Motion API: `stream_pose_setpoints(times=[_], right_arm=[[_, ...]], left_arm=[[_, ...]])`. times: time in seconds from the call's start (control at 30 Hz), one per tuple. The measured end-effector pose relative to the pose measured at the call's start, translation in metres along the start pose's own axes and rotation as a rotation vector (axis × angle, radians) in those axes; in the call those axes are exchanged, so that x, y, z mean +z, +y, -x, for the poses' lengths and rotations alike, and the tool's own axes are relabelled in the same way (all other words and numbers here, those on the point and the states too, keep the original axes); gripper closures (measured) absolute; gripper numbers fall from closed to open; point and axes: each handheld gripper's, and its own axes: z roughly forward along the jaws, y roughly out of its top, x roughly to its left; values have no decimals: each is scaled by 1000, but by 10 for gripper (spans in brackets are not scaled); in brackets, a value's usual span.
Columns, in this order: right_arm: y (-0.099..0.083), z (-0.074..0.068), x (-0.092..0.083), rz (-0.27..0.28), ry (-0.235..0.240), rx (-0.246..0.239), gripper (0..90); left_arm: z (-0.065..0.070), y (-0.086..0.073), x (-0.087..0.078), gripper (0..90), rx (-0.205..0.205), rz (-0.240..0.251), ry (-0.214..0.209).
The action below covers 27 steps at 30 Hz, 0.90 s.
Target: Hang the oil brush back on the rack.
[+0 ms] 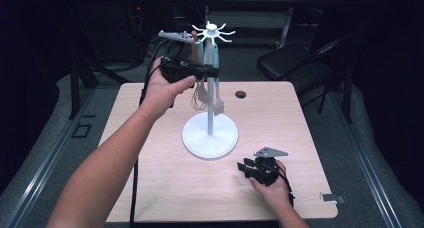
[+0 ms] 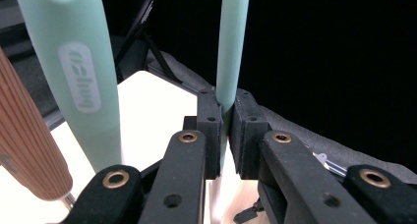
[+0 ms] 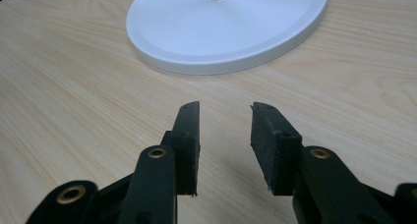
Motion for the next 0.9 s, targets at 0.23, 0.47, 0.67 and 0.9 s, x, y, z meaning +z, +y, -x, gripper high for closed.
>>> stream_pose_setpoints(times=[0.23,0.47,0.67,0.9], right_arm=[[0,0,0,3,1,2,639],[0,-1,0,0,3,1,640],[0,-1,0,8,8,3,641],[0,-1,0,7,12,3,643]], left_arm=[[-4,1,1,840,-15,1,3],[-9,-1,4,839,-47,-4,16],[-7,-2,4,832,-47,3,38],[3,-8,1,674,-11,-13,71]])
